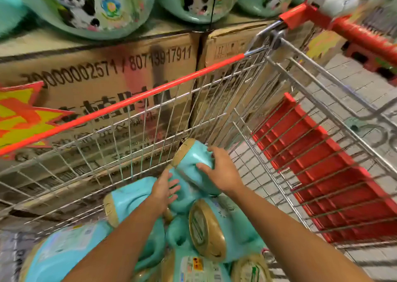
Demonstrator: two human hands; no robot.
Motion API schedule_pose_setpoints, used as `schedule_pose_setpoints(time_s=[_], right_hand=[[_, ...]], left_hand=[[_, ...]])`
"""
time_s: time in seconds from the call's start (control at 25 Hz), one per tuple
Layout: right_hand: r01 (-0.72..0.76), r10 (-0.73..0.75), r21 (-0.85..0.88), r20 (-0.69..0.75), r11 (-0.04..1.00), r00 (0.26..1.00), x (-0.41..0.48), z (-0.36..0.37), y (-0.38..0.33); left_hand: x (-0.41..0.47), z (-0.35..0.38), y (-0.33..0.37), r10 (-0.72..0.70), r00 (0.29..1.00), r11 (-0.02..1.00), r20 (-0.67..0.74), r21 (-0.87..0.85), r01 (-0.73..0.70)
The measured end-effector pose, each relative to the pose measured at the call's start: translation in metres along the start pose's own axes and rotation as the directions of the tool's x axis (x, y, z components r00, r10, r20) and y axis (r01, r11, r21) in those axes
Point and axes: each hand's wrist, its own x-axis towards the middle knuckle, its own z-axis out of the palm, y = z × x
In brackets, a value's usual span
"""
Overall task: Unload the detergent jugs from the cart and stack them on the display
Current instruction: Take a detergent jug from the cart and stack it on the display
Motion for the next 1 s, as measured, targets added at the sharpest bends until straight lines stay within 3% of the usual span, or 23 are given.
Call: schedule_pose_setpoints(time_s=[0.16,0.28,0.48,0.6,0.8,1.0], right_hand=[[0.051,-0.056,-0.058,-0.098,0.997,0.994,0.003,0.016,0.012],[0.029,-0.037,-0.093,-0.087,0.995,0.995,0.006,0.015,0.007],[-0.148,0.174,0.266,-0.079,0.953,0.982,-0.001,-0.016,-0.010],[-0.130,0.274,0.649,-0.125,0.750,0.954,-0.024,-0.052,-0.031],[-0.143,0.115,0.927,0.109,0.347,0.987,-0.072,-0.118,-0.077],[-0.146,0.119,0.945,0.115,0.294,0.986,-0.105,-0.135,-0.119]], left_hand=[[0.029,0.030,-0.006,-0.048,0.996,0.974,0.077,-0.219,0.064],[0.033,0.040,-0.011,-0.035,0.995,0.922,0.091,-0.382,0.067],[-0.005,0.043,0.004,0.031,0.998,0.936,0.046,-0.352,-0.013],[-0.045,0.039,0.015,0.149,0.989,0.954,0.022,-0.266,-0.138],[-0.144,0.020,0.044,0.363,0.912,0.888,0.190,-0.367,-0.277],[-0.225,0.006,0.055,0.458,0.878,0.846,0.137,-0.370,-0.384]])
